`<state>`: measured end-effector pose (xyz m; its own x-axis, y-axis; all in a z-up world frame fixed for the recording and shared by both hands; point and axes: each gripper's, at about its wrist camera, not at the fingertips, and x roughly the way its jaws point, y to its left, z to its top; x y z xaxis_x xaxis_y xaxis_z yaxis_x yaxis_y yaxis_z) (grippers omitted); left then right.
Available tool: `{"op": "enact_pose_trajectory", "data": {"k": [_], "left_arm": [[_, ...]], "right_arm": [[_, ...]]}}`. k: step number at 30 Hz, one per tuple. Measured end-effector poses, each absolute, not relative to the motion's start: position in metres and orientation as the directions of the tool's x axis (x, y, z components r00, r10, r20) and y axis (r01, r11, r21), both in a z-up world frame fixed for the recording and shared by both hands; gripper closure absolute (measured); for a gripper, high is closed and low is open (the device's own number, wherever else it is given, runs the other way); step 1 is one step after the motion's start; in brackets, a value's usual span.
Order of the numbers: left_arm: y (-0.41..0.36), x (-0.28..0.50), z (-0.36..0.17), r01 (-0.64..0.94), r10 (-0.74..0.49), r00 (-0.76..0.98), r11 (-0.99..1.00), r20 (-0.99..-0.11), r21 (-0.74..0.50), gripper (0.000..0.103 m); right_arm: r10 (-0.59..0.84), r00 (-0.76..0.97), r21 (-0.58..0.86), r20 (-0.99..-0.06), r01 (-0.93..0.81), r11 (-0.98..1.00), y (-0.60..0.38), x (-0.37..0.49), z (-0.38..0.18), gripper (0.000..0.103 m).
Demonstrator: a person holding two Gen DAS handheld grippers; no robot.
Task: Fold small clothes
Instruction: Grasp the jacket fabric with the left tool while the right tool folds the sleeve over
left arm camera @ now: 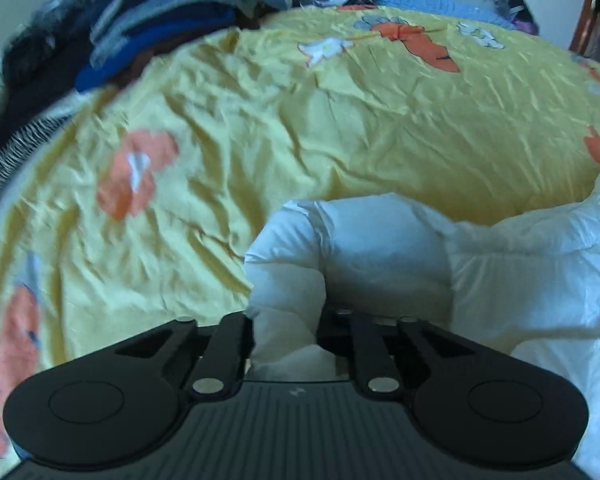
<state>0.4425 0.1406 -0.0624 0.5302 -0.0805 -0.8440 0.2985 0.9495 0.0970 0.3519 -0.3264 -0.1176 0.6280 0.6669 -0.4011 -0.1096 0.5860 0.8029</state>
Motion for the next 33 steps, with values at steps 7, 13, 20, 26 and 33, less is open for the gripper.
{"op": "enact_pose_trajectory", "data": {"k": [7,13,20,26,33], "left_arm": [[0.135,0.452,-0.009,0.248,-0.116,0.630,0.967,-0.768,0.057,0.095],[0.101,0.478,-0.045,0.211,-0.018,0.629,0.966,-0.777,0.149,0.093],[0.112,0.449,-0.040,0.198,0.045,0.707,0.946,-0.706,0.258,0.073],[0.128,0.344,0.004,0.101,0.002,0.937,0.957,-0.350,0.274,0.009],[0.088,0.295,-0.033,0.218,-0.067,0.912,0.915,-0.405,0.340,0.009]], "right_arm": [[0.626,0.663,0.734,-0.410,-0.167,0.658,-0.347,0.398,-0.061,0.091],[0.555,0.662,0.700,-0.505,-0.062,0.711,-0.355,0.432,-0.086,0.078],[0.450,0.769,0.714,-0.455,0.013,0.700,-0.381,0.353,-0.078,0.049],[0.625,0.670,0.753,-0.401,-0.147,0.641,-0.353,0.277,-0.064,0.020],[0.620,0.546,0.693,-0.563,-0.097,0.714,-0.310,0.282,-0.091,0.032]]}}
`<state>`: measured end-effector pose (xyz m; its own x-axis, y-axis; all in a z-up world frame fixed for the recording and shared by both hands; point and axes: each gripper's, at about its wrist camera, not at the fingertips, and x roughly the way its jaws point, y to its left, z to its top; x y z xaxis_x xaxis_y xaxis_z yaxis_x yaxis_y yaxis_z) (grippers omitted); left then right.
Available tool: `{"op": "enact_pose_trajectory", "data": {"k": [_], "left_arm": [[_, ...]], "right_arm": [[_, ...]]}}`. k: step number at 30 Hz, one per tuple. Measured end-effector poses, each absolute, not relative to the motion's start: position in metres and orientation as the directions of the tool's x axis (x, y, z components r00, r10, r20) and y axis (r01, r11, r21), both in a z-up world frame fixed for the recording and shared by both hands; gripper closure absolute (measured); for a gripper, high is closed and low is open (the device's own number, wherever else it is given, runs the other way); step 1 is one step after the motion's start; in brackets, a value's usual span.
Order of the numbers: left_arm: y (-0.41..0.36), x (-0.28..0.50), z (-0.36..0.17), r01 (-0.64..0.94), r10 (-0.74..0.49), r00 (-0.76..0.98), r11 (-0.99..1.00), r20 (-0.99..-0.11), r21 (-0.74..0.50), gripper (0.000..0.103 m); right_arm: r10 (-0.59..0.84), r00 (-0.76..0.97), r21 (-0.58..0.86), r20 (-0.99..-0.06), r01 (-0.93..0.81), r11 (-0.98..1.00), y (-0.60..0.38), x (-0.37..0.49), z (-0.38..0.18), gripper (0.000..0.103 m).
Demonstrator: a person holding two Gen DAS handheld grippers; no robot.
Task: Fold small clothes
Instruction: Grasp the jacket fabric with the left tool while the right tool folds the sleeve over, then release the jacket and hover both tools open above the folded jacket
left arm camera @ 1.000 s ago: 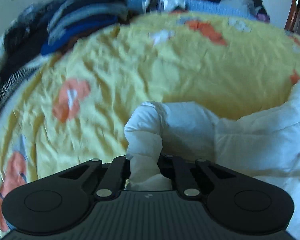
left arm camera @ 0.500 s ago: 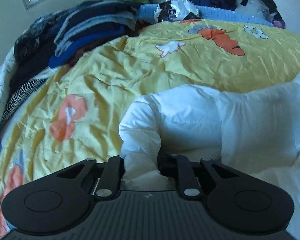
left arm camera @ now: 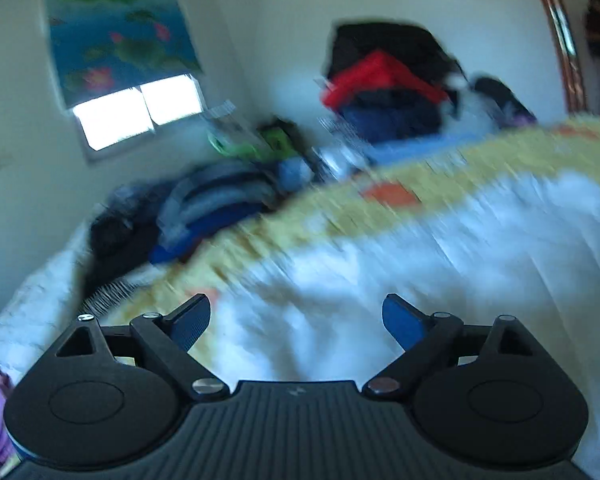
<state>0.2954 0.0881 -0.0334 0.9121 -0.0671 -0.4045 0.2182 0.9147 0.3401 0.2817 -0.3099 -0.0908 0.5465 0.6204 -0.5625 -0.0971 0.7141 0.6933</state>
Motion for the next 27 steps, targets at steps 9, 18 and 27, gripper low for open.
{"op": "enact_pose_trajectory", "data": {"k": [9,18,27], "left_arm": [[0.087,0.306,-0.065,0.194,-0.072,0.835,0.966,-0.545,0.170,0.009],[0.080,0.303,-0.070,0.190,-0.071,0.824,0.969,-0.562,0.157,0.009],[0.076,0.307,-0.081,0.197,-0.091,0.818,0.972,-0.568,0.128,0.007]], "right_arm": [[0.661,0.537,0.716,-0.524,-0.142,0.684,-0.290,0.269,-0.099,0.089],[0.597,0.597,0.620,-0.536,-0.202,0.758,-0.305,0.296,-0.049,0.089],[0.566,0.560,0.649,-0.606,-0.065,0.758,-0.308,0.308,-0.106,0.086]]}}
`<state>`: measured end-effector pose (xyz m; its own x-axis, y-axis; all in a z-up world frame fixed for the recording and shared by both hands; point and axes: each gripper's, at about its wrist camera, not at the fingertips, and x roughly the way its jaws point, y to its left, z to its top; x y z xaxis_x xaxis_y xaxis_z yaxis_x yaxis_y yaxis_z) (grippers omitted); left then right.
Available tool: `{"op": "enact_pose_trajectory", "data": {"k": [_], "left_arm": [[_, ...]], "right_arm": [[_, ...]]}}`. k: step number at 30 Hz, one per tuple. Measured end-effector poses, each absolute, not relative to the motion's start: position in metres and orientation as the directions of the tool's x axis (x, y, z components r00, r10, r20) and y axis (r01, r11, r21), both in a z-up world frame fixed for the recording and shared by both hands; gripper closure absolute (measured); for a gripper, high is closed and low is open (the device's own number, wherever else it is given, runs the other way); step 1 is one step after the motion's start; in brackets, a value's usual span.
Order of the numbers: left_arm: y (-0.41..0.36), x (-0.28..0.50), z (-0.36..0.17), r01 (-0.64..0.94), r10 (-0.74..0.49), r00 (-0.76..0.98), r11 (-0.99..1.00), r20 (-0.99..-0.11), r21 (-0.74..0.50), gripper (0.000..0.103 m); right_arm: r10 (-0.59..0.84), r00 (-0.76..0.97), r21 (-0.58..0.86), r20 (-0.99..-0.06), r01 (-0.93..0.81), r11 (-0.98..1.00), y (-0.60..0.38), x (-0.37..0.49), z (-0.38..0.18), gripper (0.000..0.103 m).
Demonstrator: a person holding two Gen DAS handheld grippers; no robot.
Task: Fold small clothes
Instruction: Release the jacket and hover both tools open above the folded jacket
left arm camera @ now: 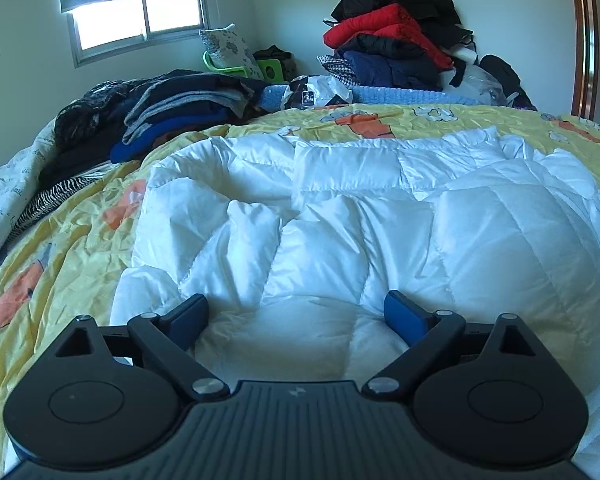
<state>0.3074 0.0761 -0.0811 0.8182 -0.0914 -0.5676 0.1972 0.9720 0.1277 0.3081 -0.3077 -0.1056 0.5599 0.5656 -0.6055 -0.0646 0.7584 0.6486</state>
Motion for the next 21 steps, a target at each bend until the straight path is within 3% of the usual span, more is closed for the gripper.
{"op": "enact_pose_trajectory", "data": {"k": [6,11,13,16,21], "left_arm": [[0.085,0.292,-0.065,0.193,-0.081,0.842,0.969,-0.534,0.157,0.007],[0.099,0.270,-0.029,0.182,-0.098,0.893,0.971,-0.439,0.153,0.007],[0.095,0.276,-0.020,0.176,-0.104,0.908,0.974,-0.406,0.144,0.007],[0.079,0.304,-0.027,0.176,-0.090,0.898,0.971,-0.431,0.164,0.007],[0.063,0.344,-0.077,0.167,-0.023,0.845,0.960,-0.534,0.224,0.006]], "right_arm": [[0.544,0.630,0.695,-0.555,-0.007,0.719,-0.327,0.281,-0.083,0.049],[0.395,0.843,0.660,-0.365,-0.065,0.749,-0.338,0.235,-0.031,0.048],[0.441,0.837,0.660,-0.325,-0.133,0.739,-0.312,0.236,-0.024,0.038],[0.505,0.785,0.584,-0.359,-0.233,0.777,-0.258,0.254,-0.028,0.035],[0.430,0.750,0.395,-0.502,-0.244,0.886,-0.202,0.283,-0.060,0.034]]}}
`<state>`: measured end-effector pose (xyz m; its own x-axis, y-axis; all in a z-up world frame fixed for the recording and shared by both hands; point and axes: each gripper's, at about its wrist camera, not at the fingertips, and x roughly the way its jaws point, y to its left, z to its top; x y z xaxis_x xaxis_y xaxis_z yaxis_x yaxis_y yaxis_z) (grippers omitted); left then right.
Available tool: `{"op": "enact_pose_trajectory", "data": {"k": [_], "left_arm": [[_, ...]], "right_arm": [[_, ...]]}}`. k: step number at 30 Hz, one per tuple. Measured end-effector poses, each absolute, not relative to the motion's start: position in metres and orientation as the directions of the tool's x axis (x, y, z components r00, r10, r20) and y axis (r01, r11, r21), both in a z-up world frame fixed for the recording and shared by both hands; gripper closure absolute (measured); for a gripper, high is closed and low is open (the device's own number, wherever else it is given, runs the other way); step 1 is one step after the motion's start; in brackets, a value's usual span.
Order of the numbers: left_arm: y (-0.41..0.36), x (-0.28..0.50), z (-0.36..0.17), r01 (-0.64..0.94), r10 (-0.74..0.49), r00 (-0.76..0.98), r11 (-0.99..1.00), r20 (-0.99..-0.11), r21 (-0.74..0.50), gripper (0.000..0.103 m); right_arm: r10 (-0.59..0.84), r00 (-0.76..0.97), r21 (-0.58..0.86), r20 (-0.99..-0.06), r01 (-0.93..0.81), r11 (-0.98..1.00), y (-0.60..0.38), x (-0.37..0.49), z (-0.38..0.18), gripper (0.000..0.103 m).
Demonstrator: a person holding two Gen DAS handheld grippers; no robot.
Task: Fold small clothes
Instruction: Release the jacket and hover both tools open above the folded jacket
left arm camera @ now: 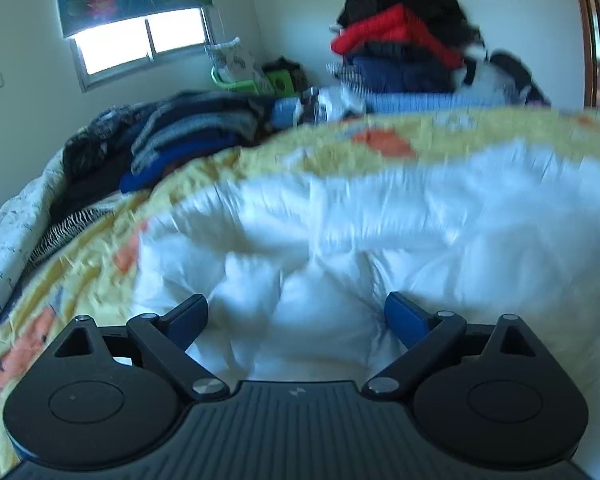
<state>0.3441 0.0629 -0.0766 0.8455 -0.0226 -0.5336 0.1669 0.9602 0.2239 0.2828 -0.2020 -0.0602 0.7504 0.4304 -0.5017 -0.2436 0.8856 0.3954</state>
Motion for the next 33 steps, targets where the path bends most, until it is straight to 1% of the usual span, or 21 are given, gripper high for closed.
{"op": "enact_pose_trajectory", "data": {"k": [2,5,9,15,16,18,19,20,21,22,24,27,33], "left_arm": [[0.066,0.345,-0.085,0.158,-0.029,0.848,0.967,-0.528,0.201,0.005],[0.070,0.346,-0.089,0.163,-0.046,0.841,0.972,-0.538,0.172,0.005],[0.071,0.345,-0.098,0.163,-0.053,0.842,0.974,-0.536,0.160,0.005],[0.075,0.353,-0.102,0.152,-0.055,0.827,0.980,-0.560,0.128,0.002],[0.074,0.352,-0.101,0.147,-0.046,0.827,0.980,-0.560,0.137,0.002],[0.068,0.345,-0.094,0.127,0.003,0.839,0.972,-0.545,0.200,0.002],[0.068,0.336,-0.086,0.114,0.020,0.844,0.970,-0.535,0.215,0.004],[0.070,0.324,-0.078,0.123,0.001,0.850,0.972,-0.526,0.201,0.004],[0.074,0.308,-0.070,0.156,-0.047,0.860,0.973,-0.509,0.173,0.003],[0.076,0.292,-0.064,0.187,-0.087,0.865,0.970,-0.493,0.157,0.003],[0.074,0.272,-0.063,0.211,-0.105,0.868,0.963,-0.485,0.169,0.003],[0.066,0.266,-0.076,0.203,-0.081,0.852,0.962,-0.518,0.183,0.003],[0.065,0.274,-0.090,0.160,-0.054,0.838,0.976,-0.543,0.150,0.002]], "right_arm": [[0.402,0.746,0.336,-0.531,-0.250,0.908,-0.198,0.284,-0.074,0.034],[0.422,0.718,0.360,-0.553,-0.251,0.899,-0.198,0.285,-0.089,0.034],[0.412,0.717,0.321,-0.562,-0.271,0.908,-0.192,0.284,-0.099,0.034],[0.428,0.737,0.301,-0.523,-0.310,0.902,-0.197,0.276,-0.107,0.034],[0.427,0.740,0.305,-0.520,-0.306,0.902,-0.199,0.274,-0.105,0.035],[0.401,0.751,0.328,-0.525,-0.257,0.909,-0.203,0.262,-0.091,0.036],[0.401,0.754,0.345,-0.520,-0.244,0.906,-0.205,0.253,-0.083,0.036],[0.420,0.759,0.358,-0.497,-0.262,0.896,-0.208,0.240,-0.074,0.034],[0.432,0.764,0.356,-0.479,-0.281,0.891,-0.209,0.230,-0.068,0.034],[0.439,0.767,0.344,-0.467,-0.300,0.890,-0.210,0.218,-0.064,0.030],[0.426,0.756,0.324,-0.496,-0.294,0.899,-0.209,0.208,-0.068,0.026],[0.386,0.737,0.308,-0.554,-0.249,0.918,-0.209,0.209,-0.085,0.027],[0.348,0.742,0.286,-0.572,-0.217,0.933,-0.202,0.208,-0.100,0.027]]}}
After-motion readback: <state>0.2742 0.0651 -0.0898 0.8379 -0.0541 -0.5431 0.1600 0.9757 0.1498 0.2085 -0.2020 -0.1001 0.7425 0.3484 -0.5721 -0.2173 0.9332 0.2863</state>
